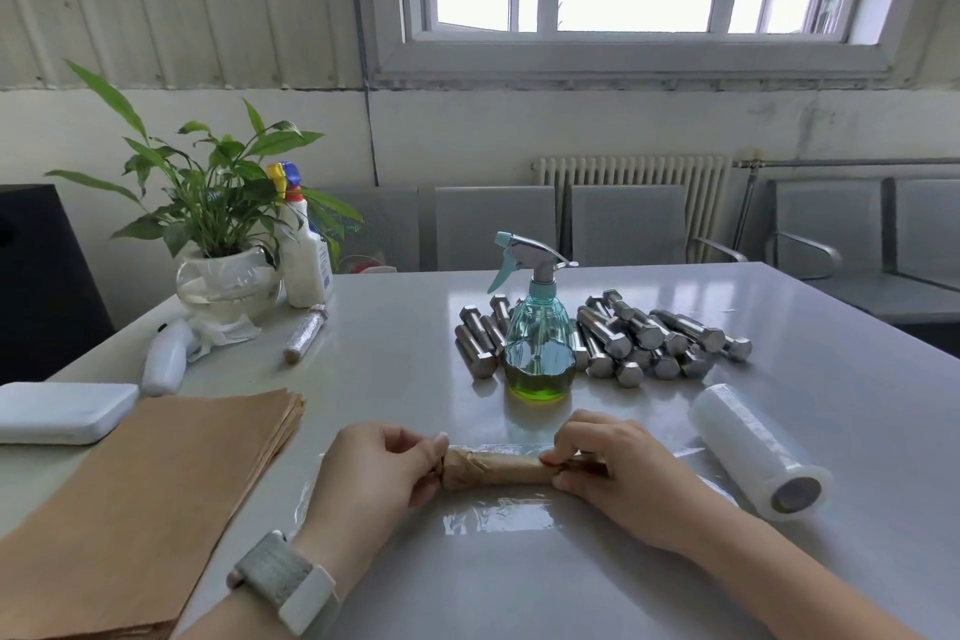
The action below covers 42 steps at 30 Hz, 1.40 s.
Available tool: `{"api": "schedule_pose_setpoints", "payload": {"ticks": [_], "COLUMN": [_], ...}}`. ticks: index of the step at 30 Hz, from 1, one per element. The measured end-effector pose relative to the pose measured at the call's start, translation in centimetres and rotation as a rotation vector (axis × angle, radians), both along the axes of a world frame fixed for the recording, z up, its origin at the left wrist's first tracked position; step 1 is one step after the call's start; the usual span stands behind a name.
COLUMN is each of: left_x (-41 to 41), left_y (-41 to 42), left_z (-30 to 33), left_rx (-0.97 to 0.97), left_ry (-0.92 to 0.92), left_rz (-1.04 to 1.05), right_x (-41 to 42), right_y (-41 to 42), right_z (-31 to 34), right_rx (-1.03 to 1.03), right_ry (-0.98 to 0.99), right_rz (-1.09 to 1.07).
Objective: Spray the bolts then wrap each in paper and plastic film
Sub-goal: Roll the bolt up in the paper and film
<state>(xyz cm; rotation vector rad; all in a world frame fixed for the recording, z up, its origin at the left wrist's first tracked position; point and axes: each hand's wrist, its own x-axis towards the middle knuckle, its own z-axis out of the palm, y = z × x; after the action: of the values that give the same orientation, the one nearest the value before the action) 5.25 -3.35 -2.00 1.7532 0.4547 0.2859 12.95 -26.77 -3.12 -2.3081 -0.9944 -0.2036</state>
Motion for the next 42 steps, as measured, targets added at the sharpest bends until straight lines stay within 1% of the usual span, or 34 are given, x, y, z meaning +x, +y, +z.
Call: {"api": "schedule_pose_setpoints", "payload": {"ticks": [3, 5, 9, 10, 12, 13, 14, 16, 18, 20, 21, 23, 27, 32, 35, 36, 37, 38, 40, 41, 42], "left_x": [-0.9, -1.2, -1.4, -1.5, -1.8, -2.0, -2.0, -2.1, -1.2, -0.8, -0.8, -0.9, -1.3, -1.3, -2.0, -2.3, -2.4, -2.3, -1.8, -1.5, -1.1], "left_y": [-1.1, -2.0, -4.1, -4.6, -5.3, -5.5, -5.6, -5.0, -3.1, -0.8, 0.1, 1.1, 1.7, 1.2, 0.7, 0.7, 1.1, 1.9, 4.3, 5.7, 7.2], "left_z": [0.6, 0.8, -0.1, -0.2, -0.3, -0.3, -0.4, -0.2, -0.6, -0.6, -0.3, -0.1, -0.4, 0.1, -0.1, -0.2, -0.1, 0.3, 0.8, 1.1, 1.4], "left_rx": [0.518, 0.822, 1.191, 1.288, 1.400, 1.420, 1.432, 1.370, 1.270, 1.128, 1.096, 1.130, 1.226, 1.439, 1.474, 1.398, 1.225, 0.969, 0.597, 0.543, 0.599], "left_ry": [-0.022, -0.050, -0.006, -0.021, -0.075, -0.056, -0.042, 0.020, -0.073, -0.208, -0.253, -0.275, -0.362, -0.419, -0.391, -0.370, -0.350, -0.333, -0.246, -0.195, -0.125], "left_rz": [-0.035, -0.036, -0.088, -0.103, -0.129, -0.141, -0.145, -0.234, -0.226, -0.331, -0.389, -0.485, -0.559, -0.529, -0.500, -0.508, -0.502, -0.464, -0.275, -0.150, -0.028], "right_x": [0.0, 0.0, 0.1, 0.2, 0.3, 0.4, 0.4, 0.3, 0.2, 0.1, 0.1, 0.1, 0.1, 0.2, 0.1, 0.0, 0.0, -0.1, -0.2, -0.2, -0.2], "right_y": [0.0, 0.0, 0.0, 0.0, 0.1, 0.1, 0.1, 0.1, 0.0, 0.0, 0.0, 0.0, -0.1, -0.1, -0.1, -0.1, -0.1, 0.0, 0.1, 0.1, 0.1], "right_z": [0.0, 0.0, -0.2, -0.2, -0.1, -0.1, -0.1, 0.0, 0.0, 0.0, -0.1, -0.1, -0.1, -0.2, -0.1, 0.0, 0.0, 0.1, 0.2, 0.2, 0.3], "right_rx": [0.001, 0.002, -0.015, -0.020, -0.026, -0.028, -0.032, -0.032, -0.027, -0.025, -0.022, -0.019, -0.020, -0.010, -0.019, -0.022, -0.024, -0.025, -0.019, -0.015, -0.013], "right_ry": [-0.004, -0.006, -0.025, -0.030, -0.031, -0.030, -0.027, -0.023, -0.020, -0.024, -0.026, -0.022, -0.015, -0.012, -0.009, -0.010, -0.012, -0.014, -0.014, -0.012, -0.008], "right_rz": [0.005, 0.002, 0.005, 0.003, -0.001, -0.004, -0.007, -0.006, -0.002, -0.004, -0.005, -0.005, -0.007, -0.013, -0.022, -0.024, -0.024, -0.020, -0.014, -0.016, -0.020]}}
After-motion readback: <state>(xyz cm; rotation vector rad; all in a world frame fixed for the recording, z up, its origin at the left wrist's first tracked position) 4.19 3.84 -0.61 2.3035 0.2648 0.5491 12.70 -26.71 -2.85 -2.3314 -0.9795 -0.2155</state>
